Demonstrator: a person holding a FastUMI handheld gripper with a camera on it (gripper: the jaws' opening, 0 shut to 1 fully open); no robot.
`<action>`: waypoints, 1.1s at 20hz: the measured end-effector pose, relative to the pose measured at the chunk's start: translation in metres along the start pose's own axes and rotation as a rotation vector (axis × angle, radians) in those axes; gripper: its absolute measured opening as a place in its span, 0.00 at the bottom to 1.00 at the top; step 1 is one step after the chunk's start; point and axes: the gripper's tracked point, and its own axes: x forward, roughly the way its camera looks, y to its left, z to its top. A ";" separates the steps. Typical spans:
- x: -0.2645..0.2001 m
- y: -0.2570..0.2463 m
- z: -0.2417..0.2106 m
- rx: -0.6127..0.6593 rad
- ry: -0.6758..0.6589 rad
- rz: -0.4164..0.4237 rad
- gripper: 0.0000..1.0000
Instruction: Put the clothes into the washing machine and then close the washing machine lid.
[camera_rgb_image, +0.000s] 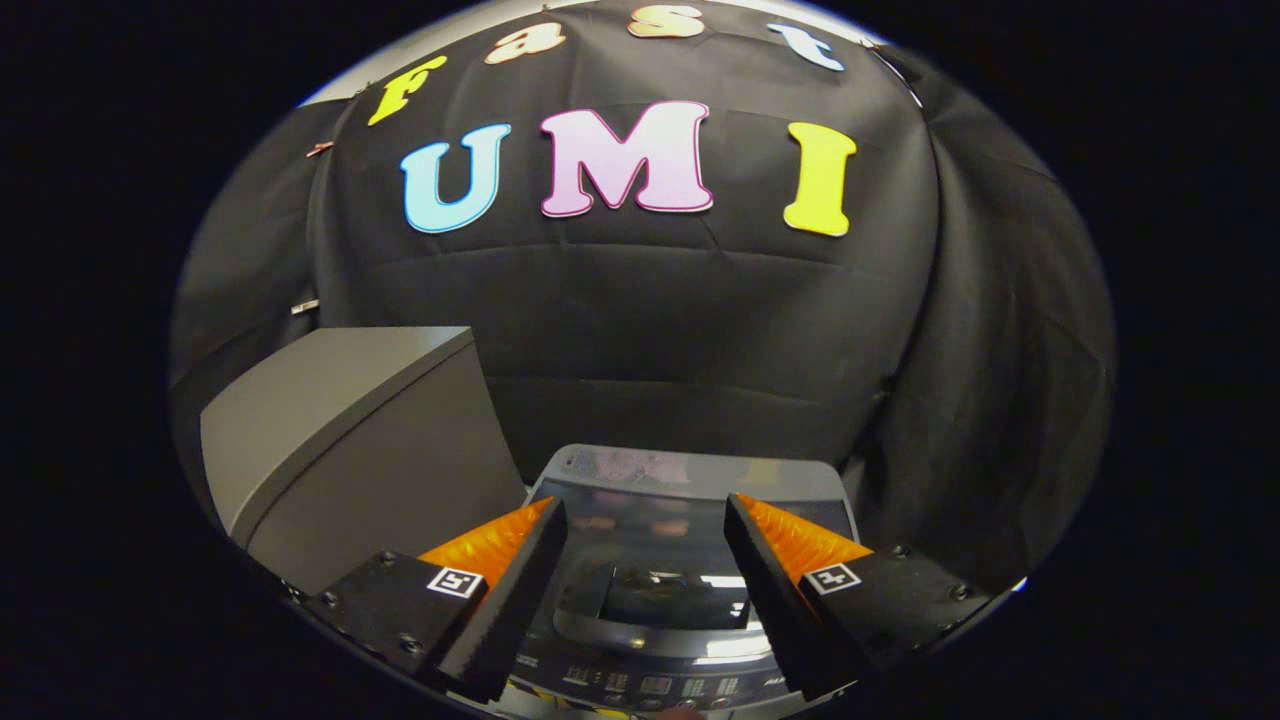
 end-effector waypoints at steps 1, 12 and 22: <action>-0.005 0.007 0.001 0.000 -0.006 -0.008 1.00; -0.098 0.094 0.133 0.070 -0.399 -0.020 1.00; -0.123 0.148 0.158 0.026 -0.499 -0.012 0.99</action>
